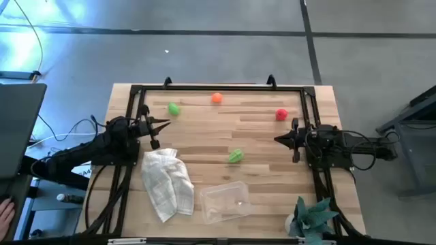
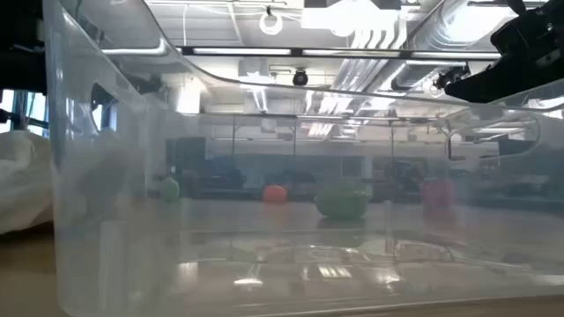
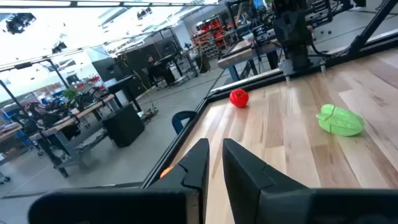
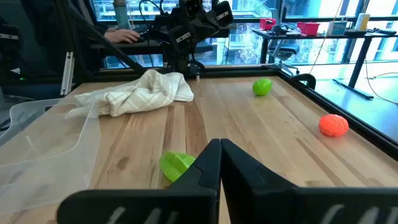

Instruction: Pick and placing Produce into tupperware

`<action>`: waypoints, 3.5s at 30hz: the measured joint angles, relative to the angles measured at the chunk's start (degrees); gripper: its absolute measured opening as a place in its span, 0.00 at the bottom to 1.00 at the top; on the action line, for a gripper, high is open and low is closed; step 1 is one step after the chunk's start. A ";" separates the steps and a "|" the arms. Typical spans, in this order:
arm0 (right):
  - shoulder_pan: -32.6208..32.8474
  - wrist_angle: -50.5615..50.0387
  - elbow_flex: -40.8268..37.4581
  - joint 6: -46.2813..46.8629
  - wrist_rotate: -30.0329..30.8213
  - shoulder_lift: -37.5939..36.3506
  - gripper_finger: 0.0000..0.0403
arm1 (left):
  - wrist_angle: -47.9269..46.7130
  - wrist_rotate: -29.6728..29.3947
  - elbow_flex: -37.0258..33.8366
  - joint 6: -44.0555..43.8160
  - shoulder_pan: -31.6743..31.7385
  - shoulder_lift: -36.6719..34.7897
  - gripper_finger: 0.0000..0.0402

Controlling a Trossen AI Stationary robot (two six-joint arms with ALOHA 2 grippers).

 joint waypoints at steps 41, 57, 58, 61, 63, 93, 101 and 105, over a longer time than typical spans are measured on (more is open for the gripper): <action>0.00 0.01 0.02 0.00 0.00 -0.02 0.00 | -0.01 0.01 0.01 -0.01 0.01 0.00 0.09; 0.00 0.02 0.00 0.00 0.00 -0.02 0.00 | 0.00 0.00 0.00 0.00 0.00 0.00 0.09; 0.01 0.01 0.01 0.00 0.00 -0.01 0.00 | -0.01 0.00 0.02 -0.02 0.00 0.01 0.09; 0.00 0.01 0.01 0.00 0.00 -0.02 0.00 | -0.01 0.00 0.00 -0.01 0.00 0.01 0.09; 0.01 0.01 0.01 0.00 0.00 0.00 0.00 | -0.01 0.00 0.02 -0.02 0.00 0.02 0.09; 0.02 0.00 0.02 0.00 0.00 0.00 0.00 | 3.84 1.57 0.02 -21.44 0.00 0.00 0.09; 0.02 3.60 -0.11 13.08 -0.08 0.00 0.00 | 13.18 2.85 0.00 -37.58 0.00 0.00 0.09; 0.00 11.05 -0.11 27.14 -0.15 0.00 0.00 | 14.03 3.06 0.01 -40.19 0.00 0.00 0.09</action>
